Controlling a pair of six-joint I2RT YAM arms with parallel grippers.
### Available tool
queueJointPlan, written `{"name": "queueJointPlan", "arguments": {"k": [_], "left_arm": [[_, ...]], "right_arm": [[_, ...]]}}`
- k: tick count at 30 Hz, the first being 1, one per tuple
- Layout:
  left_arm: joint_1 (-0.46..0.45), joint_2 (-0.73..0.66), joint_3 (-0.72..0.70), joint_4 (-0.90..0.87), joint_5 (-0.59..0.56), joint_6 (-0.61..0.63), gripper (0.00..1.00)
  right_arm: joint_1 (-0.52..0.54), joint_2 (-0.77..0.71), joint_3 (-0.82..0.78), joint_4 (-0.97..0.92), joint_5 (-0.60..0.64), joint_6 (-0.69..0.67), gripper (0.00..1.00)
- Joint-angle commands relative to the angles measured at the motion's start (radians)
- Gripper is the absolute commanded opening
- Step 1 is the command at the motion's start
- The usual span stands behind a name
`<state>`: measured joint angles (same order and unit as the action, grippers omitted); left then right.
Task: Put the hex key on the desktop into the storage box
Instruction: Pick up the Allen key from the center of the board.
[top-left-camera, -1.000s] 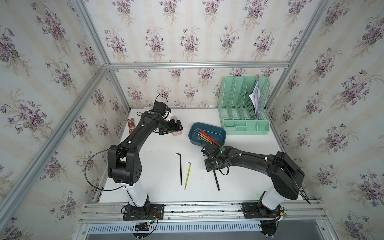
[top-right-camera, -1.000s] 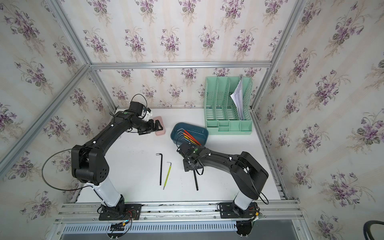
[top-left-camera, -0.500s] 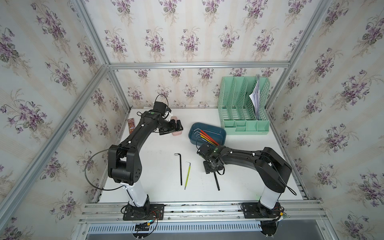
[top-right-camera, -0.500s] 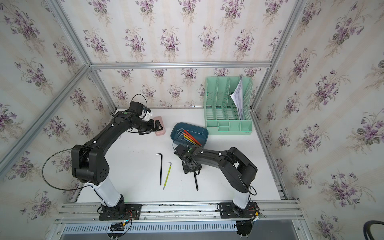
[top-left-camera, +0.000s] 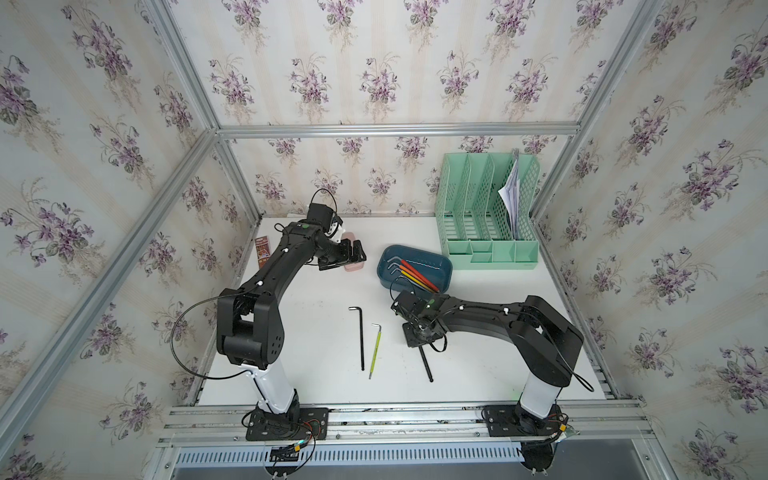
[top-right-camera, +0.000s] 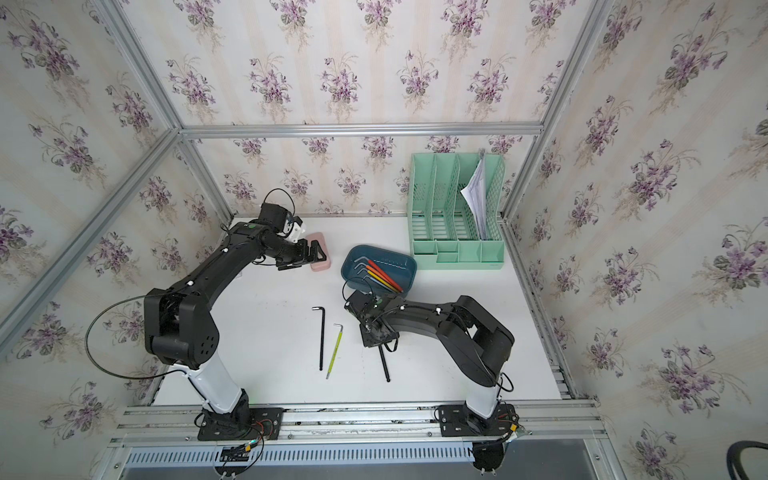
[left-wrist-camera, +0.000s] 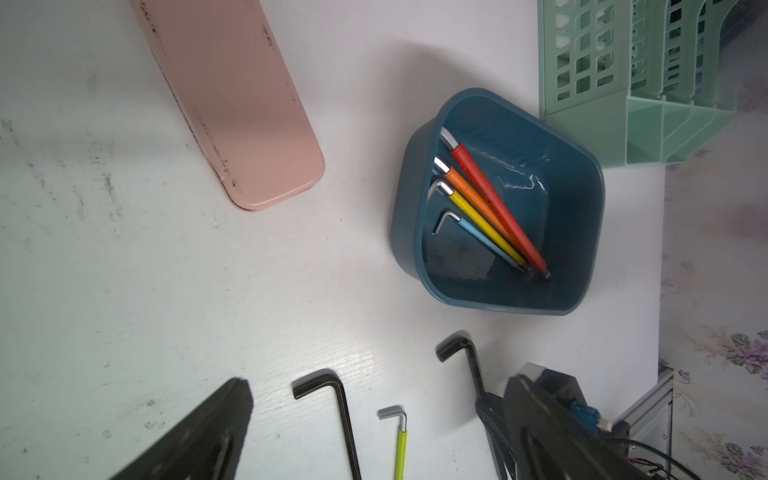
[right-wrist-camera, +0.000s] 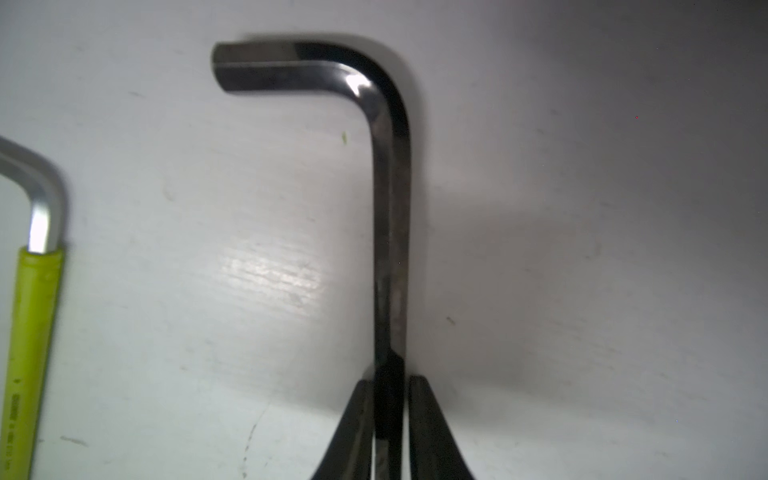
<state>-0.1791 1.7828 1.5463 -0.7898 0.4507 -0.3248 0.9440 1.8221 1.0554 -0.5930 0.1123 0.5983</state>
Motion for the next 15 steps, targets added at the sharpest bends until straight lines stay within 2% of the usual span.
{"name": "queueJointPlan", "arguments": {"k": [1, 6, 15], "left_arm": [[0.001, -0.006, 0.001, 0.005, -0.003, 0.0, 0.99], [0.0, -0.008, 0.0, 0.007, -0.004, 0.006, 0.99], [0.0, 0.0, 0.004, 0.007, -0.002, 0.003, 0.99]], "right_arm": [[-0.005, 0.029, -0.044, -0.08, 0.103, -0.009, 0.11], [-0.005, -0.034, -0.017, -0.115, 0.162, -0.002, 0.01], [-0.005, -0.164, 0.022, -0.111, 0.219, -0.038, 0.0]]}}
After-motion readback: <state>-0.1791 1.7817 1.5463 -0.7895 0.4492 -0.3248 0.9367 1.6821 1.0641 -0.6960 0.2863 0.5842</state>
